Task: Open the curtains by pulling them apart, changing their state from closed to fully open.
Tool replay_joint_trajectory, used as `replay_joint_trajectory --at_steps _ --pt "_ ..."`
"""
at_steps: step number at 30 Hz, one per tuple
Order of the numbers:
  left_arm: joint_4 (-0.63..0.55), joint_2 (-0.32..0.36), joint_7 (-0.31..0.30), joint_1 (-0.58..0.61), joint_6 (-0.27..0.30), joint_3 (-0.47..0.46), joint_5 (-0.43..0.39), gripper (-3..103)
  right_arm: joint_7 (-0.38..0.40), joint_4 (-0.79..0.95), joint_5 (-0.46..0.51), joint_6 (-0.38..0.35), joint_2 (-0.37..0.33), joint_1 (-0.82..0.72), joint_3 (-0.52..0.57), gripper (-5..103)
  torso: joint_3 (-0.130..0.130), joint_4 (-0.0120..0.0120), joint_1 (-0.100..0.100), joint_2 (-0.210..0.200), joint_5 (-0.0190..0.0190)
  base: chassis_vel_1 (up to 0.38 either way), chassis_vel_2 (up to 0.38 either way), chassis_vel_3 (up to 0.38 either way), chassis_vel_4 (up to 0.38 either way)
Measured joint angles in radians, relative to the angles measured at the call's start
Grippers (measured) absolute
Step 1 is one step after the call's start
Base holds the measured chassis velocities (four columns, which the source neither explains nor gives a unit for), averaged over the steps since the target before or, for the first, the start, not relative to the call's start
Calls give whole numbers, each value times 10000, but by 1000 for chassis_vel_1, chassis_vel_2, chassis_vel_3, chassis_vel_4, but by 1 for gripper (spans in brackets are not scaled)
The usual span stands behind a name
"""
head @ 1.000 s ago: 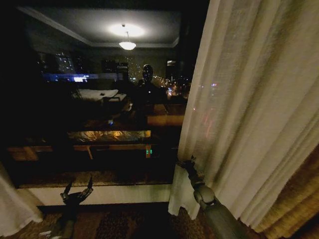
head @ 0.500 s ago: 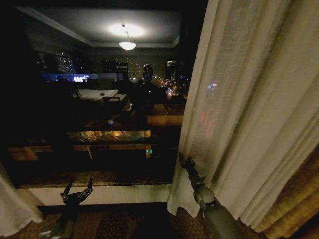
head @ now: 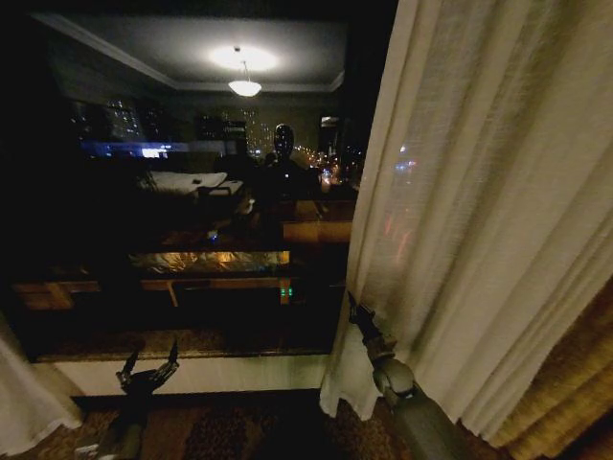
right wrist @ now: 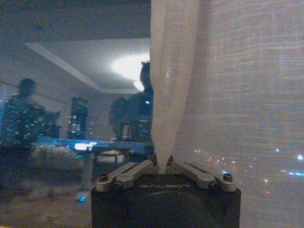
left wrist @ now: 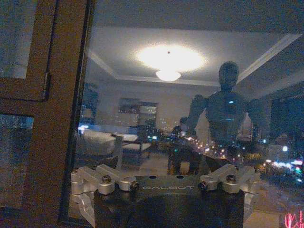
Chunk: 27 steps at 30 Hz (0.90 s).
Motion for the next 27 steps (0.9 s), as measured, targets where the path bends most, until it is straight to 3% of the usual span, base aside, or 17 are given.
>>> replay_joint_trajectory --at_steps 15,27 --pt "1 1 0 0 0 -1 0 100 -390 -30 154 -114 -31 -57 103 0 0 1 0 0 -1 -35 -33 33 29" --pt "0 0 0 0 0 0 0 100 -451 -81 311 -94 -121 -140 292 0 1 -1 -1 0 1 -243 -242 241 246"
